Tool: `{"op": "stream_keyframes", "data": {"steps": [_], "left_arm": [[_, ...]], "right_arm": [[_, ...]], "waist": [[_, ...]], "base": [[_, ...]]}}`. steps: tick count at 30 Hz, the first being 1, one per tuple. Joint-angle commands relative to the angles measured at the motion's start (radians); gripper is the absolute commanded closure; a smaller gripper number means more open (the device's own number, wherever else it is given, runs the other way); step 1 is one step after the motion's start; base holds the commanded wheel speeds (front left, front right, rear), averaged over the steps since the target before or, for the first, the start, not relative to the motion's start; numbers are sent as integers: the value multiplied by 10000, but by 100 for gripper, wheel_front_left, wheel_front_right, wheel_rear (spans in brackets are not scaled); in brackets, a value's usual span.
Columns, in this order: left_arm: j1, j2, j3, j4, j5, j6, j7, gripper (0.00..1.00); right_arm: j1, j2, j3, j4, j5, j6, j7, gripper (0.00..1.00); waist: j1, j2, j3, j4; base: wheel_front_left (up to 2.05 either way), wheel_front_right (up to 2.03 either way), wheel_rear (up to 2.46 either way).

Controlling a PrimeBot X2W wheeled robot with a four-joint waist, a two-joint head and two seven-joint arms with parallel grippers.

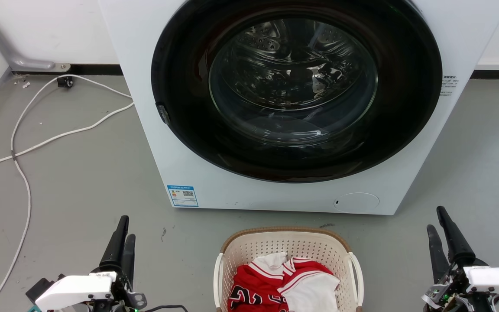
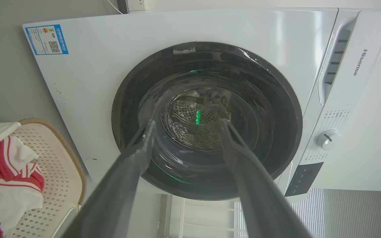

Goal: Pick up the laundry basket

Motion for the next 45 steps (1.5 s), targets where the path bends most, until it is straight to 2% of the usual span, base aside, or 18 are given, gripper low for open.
{"op": "stream_keyframes", "data": {"steps": [1, 7, 12, 14, 16, 25, 31, 37, 45], "left_arm": [[-41, 26, 11, -227, 133, -13, -127, 0], [-8, 27, 300, -113, 871, -13, -398, 0], [13, 29, 541, -228, 1443, 47, -610, 0], [25, 28, 659, -344, 1772, 131, -692, 0], [73, 29, 706, -450, 2330, 405, -775, 0], [202, 30, 242, -1823, 4513, 1487, -1111, 0], [319, 31, -213, -2571, 5962, 1881, -1320, 0], [410, 33, -767, -2976, 7344, 2072, -1515, 0], [562, 34, -1495, -3181, 9026, 1970, -1765, 0]], "right_arm": [[-73, -21, -33, -242, -141, 0, -129, 0], [-30, -23, -185, -105, -692, 0, -404, 0], [-66, -25, -384, -87, -1815, 0, -618, 0], [-86, -26, -432, -180, -2335, 0, -699, 0], [-83, -28, -529, -275, -2892, 0, -784, 0], [-130, -31, -674, -1432, -6161, 0, -1125, 0], [-19, -33, -322, -2170, -7789, 0, -1335, 0], [139, -36, -27, -2660, -9207, 0, -1535, 0], [307, -38, 310, -3075, -10709, 0, -1779, 0]], "waist": [[0, 0, 1, 0], [0, 0, 0, -2], [0, 0, 9, -6], [0, 0, 19, -8], [0, 0, 30, -12], [0, 0, 102, -19], [0, 0, 144, -19], [0, 0, 184, -18], [0, 0, 215, -18]], "base": [[0, 0, 0], [0, 0, 0], [0, 0, 0], [0, 0, 0], [0, 0, 0], [0, 0, 0], [0, 0, 0], [0, 0, 0], [0, 0, 0]]}}
